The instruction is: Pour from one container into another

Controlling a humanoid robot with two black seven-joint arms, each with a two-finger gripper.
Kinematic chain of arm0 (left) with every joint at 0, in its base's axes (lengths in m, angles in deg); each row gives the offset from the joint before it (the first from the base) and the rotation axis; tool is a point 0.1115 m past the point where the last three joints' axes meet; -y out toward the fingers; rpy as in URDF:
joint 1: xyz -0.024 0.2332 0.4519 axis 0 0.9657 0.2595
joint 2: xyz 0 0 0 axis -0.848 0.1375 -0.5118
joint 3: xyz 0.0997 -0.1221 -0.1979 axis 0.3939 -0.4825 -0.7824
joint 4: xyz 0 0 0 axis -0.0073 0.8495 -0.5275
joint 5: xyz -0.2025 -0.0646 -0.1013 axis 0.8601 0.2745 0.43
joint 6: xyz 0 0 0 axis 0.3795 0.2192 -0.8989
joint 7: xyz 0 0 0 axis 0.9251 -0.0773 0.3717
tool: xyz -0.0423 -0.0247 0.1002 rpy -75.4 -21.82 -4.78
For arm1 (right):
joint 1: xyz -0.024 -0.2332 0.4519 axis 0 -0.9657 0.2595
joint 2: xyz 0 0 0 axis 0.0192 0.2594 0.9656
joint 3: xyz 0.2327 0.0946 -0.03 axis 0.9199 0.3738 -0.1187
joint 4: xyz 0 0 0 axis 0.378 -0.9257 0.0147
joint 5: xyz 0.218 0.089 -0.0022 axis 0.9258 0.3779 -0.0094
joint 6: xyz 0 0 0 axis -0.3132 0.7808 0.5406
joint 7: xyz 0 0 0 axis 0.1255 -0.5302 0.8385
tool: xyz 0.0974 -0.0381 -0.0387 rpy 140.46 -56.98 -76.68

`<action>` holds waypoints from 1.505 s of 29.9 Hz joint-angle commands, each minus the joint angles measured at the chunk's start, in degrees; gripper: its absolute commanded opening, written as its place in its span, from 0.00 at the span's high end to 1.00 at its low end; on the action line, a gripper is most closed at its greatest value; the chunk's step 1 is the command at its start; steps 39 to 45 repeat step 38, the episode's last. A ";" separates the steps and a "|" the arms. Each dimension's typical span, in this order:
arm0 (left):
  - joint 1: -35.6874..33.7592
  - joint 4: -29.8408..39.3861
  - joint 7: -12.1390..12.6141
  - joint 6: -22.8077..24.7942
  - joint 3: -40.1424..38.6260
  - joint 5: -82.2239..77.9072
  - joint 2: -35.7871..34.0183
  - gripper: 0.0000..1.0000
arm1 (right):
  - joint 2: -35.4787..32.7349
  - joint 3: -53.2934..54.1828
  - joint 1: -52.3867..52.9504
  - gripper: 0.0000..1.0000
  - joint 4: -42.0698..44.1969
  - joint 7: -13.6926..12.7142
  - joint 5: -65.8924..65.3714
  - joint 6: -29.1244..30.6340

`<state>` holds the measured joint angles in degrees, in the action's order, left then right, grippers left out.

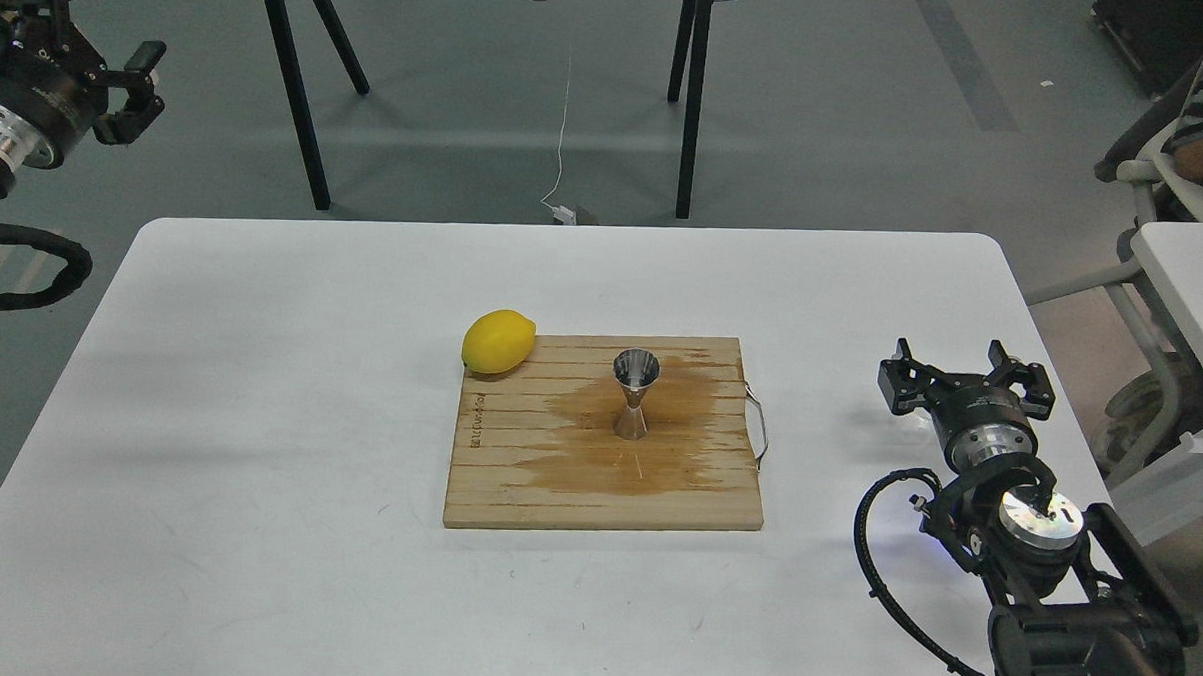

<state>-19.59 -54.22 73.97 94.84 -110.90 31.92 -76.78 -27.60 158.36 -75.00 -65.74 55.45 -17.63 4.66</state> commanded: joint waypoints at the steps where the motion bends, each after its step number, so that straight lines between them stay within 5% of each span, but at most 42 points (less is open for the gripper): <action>1: 0.09 -0.27 -0.09 -0.06 -0.08 0.00 0.08 0.01 | -2.84 -1.80 3.32 0.01 -0.49 -0.30 -0.73 0.62; 9: -0.35 -0.01 -0.09 0.03 -0.34 0.09 0.52 0.01 | -13.38 -14.28 11.66 0.01 1.61 -0.56 -1.17 12.83; 18: 0.79 0.52 -0.09 0.29 0.27 0.18 1.92 0.01 | -15.94 -28.34 25.65 0.01 20.95 -1.26 -7.06 19.69; 25: 5.45 -0.36 -2.55 0.20 -0.34 0.26 7.37 0.01 | -15.15 -28.53 25.12 0.01 20.43 -0.91 -6.97 19.61; 45: 8.00 -0.10 -3.25 0.20 -0.43 6.59 10.45 0.01 | -14.54 -27.74 23.19 0.01 20.25 -0.73 -6.80 19.61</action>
